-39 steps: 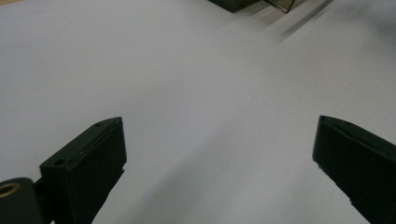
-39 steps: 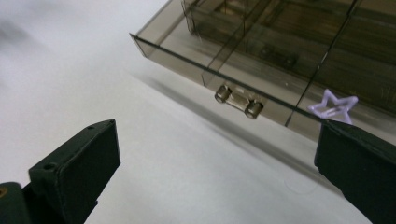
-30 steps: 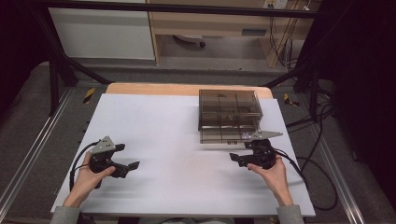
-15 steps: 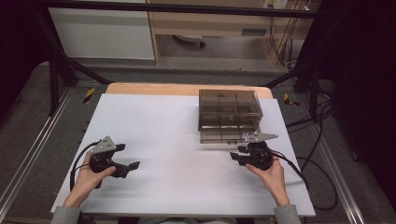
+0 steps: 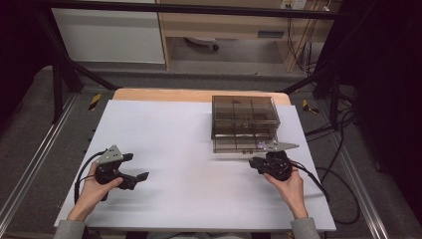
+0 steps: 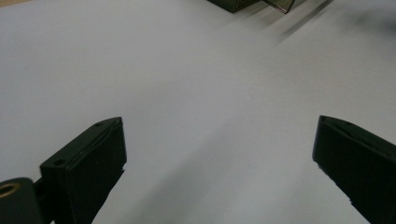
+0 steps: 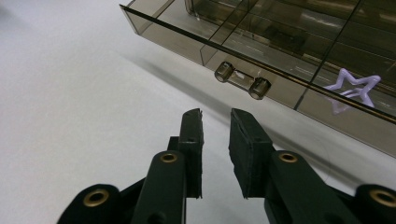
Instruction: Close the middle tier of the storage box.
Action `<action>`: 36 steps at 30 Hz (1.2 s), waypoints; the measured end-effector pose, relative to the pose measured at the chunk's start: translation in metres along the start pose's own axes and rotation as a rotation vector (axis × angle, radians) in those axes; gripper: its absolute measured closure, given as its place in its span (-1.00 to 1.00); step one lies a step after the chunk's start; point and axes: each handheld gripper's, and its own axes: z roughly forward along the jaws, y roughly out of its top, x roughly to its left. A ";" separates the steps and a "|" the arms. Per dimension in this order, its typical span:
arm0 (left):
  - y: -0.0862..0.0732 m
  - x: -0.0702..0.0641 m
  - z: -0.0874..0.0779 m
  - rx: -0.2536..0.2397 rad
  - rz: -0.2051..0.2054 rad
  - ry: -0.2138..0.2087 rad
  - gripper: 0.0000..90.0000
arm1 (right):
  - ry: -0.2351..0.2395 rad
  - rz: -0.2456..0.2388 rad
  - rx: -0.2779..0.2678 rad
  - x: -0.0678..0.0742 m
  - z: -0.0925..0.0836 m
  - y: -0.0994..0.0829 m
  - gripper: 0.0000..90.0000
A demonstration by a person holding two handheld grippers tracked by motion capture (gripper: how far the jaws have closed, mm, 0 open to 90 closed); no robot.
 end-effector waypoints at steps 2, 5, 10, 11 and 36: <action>0.000 0.000 0.000 0.002 0.002 -0.001 -0.94 | -0.001 0.006 -0.001 0.000 0.000 0.000 0.72; 0.000 0.000 0.001 0.004 0.003 -0.001 -0.94 | -0.002 0.009 -0.002 -0.001 0.000 0.000 0.78; 0.000 0.000 0.001 0.004 0.003 0.000 -0.94 | -0.011 0.000 -0.004 -0.001 0.002 0.001 0.89; 0.000 0.000 0.001 0.004 0.003 -0.001 -0.94 | -0.013 -0.002 -0.006 -0.001 0.002 0.001 0.93; 0.000 0.000 0.001 0.007 0.004 -0.002 -0.94 | -0.042 -0.013 0.028 -0.006 0.018 -0.002 1.00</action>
